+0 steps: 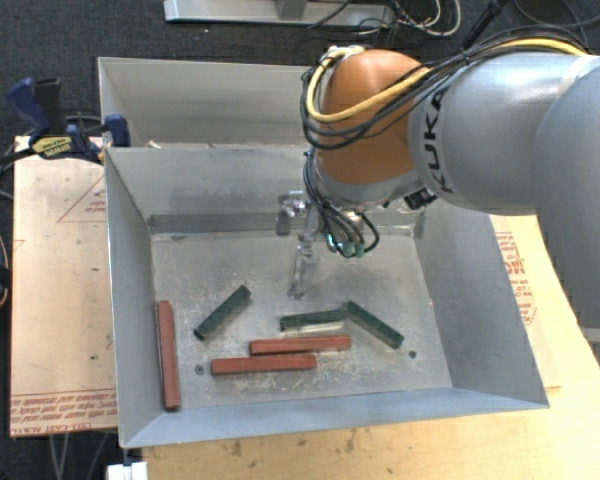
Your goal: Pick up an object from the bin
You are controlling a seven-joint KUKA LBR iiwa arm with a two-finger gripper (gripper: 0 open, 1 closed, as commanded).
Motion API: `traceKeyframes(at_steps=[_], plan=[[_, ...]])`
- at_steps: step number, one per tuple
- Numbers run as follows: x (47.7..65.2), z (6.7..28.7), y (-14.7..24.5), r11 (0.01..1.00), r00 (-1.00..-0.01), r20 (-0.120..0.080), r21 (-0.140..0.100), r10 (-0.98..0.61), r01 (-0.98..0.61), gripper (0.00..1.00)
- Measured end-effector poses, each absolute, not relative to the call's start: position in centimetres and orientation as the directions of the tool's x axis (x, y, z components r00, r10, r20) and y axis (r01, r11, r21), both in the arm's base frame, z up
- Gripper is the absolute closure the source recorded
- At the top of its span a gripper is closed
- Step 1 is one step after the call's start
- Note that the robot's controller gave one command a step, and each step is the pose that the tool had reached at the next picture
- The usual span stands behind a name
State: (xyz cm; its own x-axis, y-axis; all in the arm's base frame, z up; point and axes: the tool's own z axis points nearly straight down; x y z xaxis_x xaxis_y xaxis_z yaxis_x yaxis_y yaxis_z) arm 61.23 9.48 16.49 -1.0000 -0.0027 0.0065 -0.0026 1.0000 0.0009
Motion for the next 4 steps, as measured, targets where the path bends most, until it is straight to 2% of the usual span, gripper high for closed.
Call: traceKeyframes(at_steps=[1,2,3,4], plan=[[61.4,17.0,9.4,1.0,-1.0,-0.001,0.002,-0.001,-0.001,0.0],[59.9,15.3,10.7,0.99,-0.99,-0.007,-0.001,-0.139,-0.139,0.0],[57.7,12.6,10.4,0.949,-0.949,-0.001,0.003,-0.317,-0.317,0.0],[55.2,11.2,8.0,0.996,-0.996,0.0,0.001,-0.09,-0.09,0.0]])
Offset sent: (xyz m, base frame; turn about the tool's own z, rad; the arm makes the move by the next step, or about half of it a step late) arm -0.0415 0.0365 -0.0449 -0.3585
